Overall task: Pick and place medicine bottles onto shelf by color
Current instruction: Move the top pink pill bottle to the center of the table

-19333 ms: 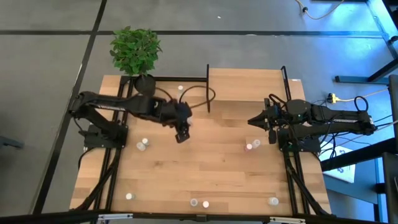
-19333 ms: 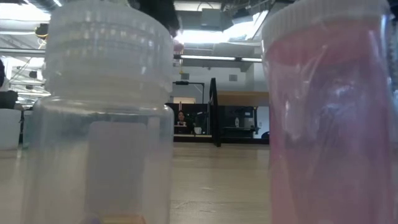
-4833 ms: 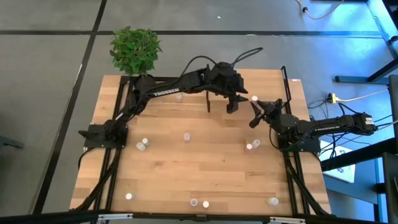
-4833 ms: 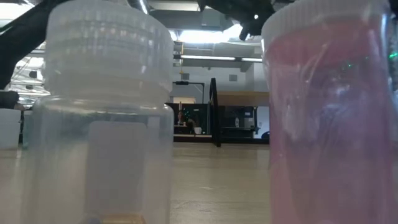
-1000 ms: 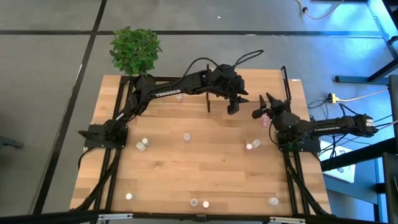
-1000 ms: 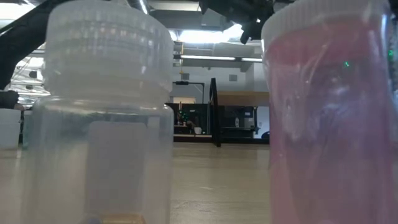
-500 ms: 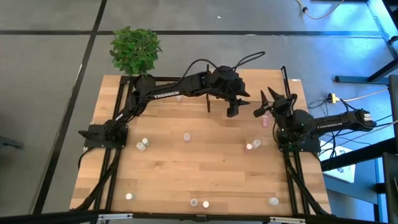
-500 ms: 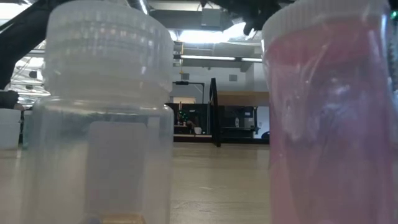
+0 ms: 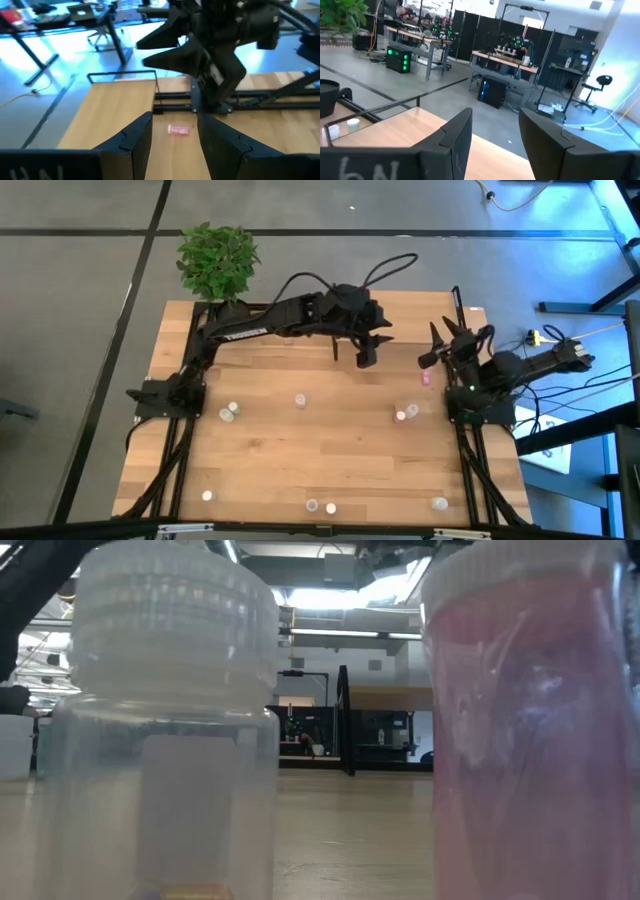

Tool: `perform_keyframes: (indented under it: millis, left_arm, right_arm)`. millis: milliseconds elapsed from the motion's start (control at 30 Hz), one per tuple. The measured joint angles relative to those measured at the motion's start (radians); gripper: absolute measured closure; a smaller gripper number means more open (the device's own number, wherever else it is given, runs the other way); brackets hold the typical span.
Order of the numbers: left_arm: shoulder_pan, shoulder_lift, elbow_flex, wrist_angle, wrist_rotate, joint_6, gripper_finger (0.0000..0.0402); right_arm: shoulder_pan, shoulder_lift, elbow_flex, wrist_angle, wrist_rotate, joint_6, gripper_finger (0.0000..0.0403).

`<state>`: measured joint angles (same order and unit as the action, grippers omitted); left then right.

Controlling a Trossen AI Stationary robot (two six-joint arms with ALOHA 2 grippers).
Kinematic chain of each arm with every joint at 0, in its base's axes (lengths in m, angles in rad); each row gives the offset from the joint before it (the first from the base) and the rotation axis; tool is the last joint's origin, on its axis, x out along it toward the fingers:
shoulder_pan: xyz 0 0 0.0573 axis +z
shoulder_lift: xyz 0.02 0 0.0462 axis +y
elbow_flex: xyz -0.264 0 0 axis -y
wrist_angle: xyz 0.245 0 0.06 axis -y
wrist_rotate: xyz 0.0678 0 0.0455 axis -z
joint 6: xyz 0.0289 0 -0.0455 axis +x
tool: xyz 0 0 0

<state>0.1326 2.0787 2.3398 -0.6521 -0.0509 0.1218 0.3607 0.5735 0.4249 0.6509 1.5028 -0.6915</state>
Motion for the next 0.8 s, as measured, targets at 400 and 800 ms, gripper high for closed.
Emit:
perform_keyframes:
  millis: [400,800]
  left_arm:
    - [-0.092,-0.09,0.0,-0.104,-0.138,-0.007,0.025]
    - [-0.15,-0.116,0.0,-0.161,-0.182,-0.018,0.025]
  right_arm:
    - [0.319,0.047,0.161,0.009,0.069,0.021,0.0237]
    - [0.571,0.128,0.186,0.006,0.068,0.218,0.0237]
